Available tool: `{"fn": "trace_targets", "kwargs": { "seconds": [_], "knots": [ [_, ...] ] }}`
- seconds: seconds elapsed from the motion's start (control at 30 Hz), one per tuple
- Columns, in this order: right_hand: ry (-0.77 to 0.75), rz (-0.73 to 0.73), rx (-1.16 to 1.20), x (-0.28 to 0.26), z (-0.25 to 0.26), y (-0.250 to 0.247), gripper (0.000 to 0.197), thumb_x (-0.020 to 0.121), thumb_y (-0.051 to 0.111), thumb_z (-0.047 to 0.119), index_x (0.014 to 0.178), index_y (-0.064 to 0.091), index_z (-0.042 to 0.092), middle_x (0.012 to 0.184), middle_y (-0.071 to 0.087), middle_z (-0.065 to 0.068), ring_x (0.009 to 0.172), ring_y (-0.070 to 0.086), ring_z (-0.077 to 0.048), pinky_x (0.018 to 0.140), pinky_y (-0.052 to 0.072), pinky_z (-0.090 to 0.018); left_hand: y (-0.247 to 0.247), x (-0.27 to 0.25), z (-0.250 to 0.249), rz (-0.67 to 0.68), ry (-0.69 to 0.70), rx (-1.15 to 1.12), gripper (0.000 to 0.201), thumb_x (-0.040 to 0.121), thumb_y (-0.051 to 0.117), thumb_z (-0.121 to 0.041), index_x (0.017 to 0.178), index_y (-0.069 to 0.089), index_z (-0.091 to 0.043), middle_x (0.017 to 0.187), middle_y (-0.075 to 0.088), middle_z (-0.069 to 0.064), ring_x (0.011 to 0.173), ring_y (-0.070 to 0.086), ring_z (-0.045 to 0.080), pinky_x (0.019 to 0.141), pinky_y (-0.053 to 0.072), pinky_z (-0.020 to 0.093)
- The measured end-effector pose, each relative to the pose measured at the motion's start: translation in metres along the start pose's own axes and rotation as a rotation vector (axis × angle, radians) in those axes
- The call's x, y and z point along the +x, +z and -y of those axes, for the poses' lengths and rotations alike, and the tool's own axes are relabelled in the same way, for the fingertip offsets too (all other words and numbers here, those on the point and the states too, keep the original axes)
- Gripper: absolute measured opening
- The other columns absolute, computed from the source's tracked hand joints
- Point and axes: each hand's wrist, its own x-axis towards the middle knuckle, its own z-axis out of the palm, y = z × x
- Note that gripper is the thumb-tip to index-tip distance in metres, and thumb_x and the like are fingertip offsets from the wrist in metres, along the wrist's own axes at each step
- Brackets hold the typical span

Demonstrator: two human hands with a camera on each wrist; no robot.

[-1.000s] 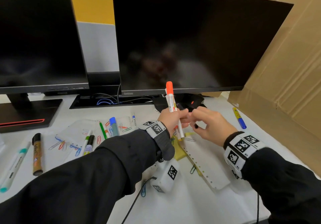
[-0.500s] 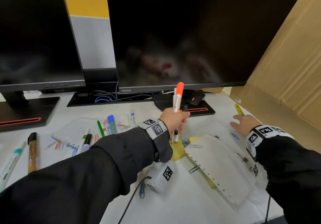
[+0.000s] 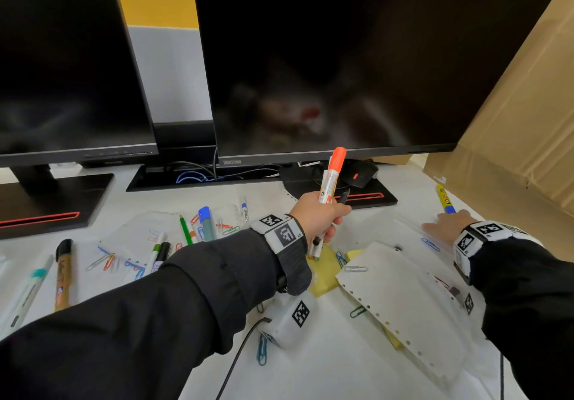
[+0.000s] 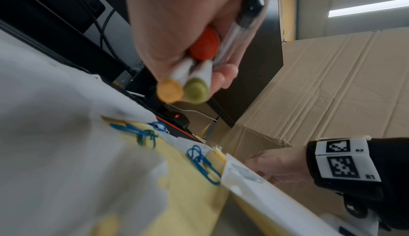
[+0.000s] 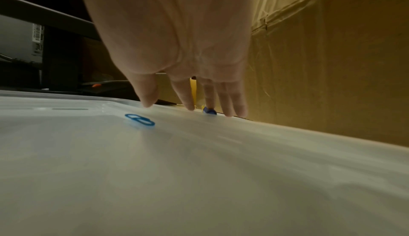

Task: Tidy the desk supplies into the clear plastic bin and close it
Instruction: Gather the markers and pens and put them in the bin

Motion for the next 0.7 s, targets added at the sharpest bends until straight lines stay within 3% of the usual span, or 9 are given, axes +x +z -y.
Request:
{"fn": "trace_targets", "kwargs": {
  "seconds": [0.1,0.23,0.3,0.43,0.5,0.53,0.6,0.63,0.7],
  "knots": [
    [0.017,-0.025,-0.051,0.004,-0.004,0.003,0.045,0.096,0.04,0.034,0.127,0.044,0.001,0.136,0.04,-0.022,0.128,0.037,-0.034,0.1,0.035,-0.034,0.0,0.0,-0.001,0.001,0.001,0.009,0.013,0.088,0.06,-0.017,0.089,0.048,-0.013,0.066,0.049,0.001,0.044,0.04,0.011,0.045,0.041,0.022],
    [0.019,-0.151,0.004,0.011,-0.008,-0.002,0.039,0.092,0.044,0.03,0.117,0.055,0.002,0.125,0.053,-0.02,0.114,0.05,-0.033,0.087,0.042,-0.033,0.001,0.0,0.0,0.001,0.0,0.017,0.012,0.088,0.06,-0.018,0.085,0.048,-0.014,0.066,0.05,0.001,0.044,0.041,0.01,0.046,0.042,0.022],
    [-0.004,-0.149,-0.034,0.013,-0.01,-0.001,0.035,0.094,0.042,0.019,0.12,0.054,0.001,0.127,0.052,-0.022,0.117,0.05,-0.034,0.088,0.042,-0.033,0.001,0.0,0.002,-0.002,0.002,0.03,0.015,0.088,0.06,-0.018,0.08,0.047,-0.016,0.065,0.05,0.0,0.044,0.041,0.01,0.047,0.042,0.023],
    [-0.06,-0.034,-0.169,0.017,-0.016,0.009,0.035,0.093,0.046,0.009,0.124,0.054,-0.004,0.129,0.053,-0.022,0.121,0.05,-0.034,0.071,0.034,-0.027,-0.003,-0.001,0.004,-0.003,0.004,0.039,0.016,0.086,0.063,-0.019,0.088,0.049,-0.012,0.065,0.052,0.0,0.043,0.043,0.01,0.048,0.044,0.023],
    [-0.063,-0.075,-0.168,0.019,-0.017,0.006,0.031,0.09,0.05,0.006,0.118,0.057,-0.006,0.114,0.06,-0.021,0.115,0.055,-0.035,0.058,0.034,-0.026,-0.006,-0.003,0.004,0.004,-0.007,0.016,0.025,0.085,0.066,-0.021,0.1,0.049,-0.011,0.064,0.053,0.0,0.044,0.044,0.01,0.05,0.045,0.023],
    [-0.033,-0.092,-0.121,0.015,-0.016,0.003,0.028,0.09,0.05,0.007,0.114,0.059,-0.004,0.096,0.063,-0.015,0.107,0.059,-0.033,0.055,0.034,-0.026,-0.007,-0.004,0.004,0.005,-0.015,0.006,0.029,0.084,0.067,-0.022,0.103,0.049,-0.01,0.063,0.054,0.0,0.045,0.044,0.01,0.05,0.046,0.023],
    [0.029,-0.172,-0.073,0.008,-0.013,-0.003,0.015,0.092,0.049,0.012,0.091,0.06,0.001,0.064,0.047,-0.006,0.084,0.058,-0.026,0.055,0.037,-0.026,-0.011,-0.008,0.002,0.001,-0.02,0.011,0.031,0.082,0.069,-0.024,0.103,0.053,-0.009,0.062,0.054,-0.001,0.047,0.046,0.01,0.051,0.046,0.023],
    [0.038,-0.198,-0.076,0.006,-0.013,-0.006,0.018,0.091,0.05,0.012,0.076,0.054,0.002,0.06,0.041,-0.005,0.078,0.054,-0.024,0.055,0.039,-0.025,-0.014,-0.01,0.001,0.003,-0.013,0.017,0.028,0.081,0.07,-0.024,0.099,0.056,-0.009,0.062,0.054,-0.001,0.047,0.047,0.011,0.051,0.046,0.023],
    [0.055,-0.231,-0.045,-0.008,-0.012,-0.012,0.02,0.087,0.056,0.01,0.072,0.047,0.0,0.061,0.042,-0.008,0.072,0.052,-0.026,0.059,0.042,-0.029,-0.019,-0.015,-0.001,0.001,0.003,0.031,0.019,0.079,0.072,-0.024,0.087,0.061,-0.011,0.062,0.054,-0.001,0.049,0.047,0.012,0.053,0.045,0.025]
  ]
}}
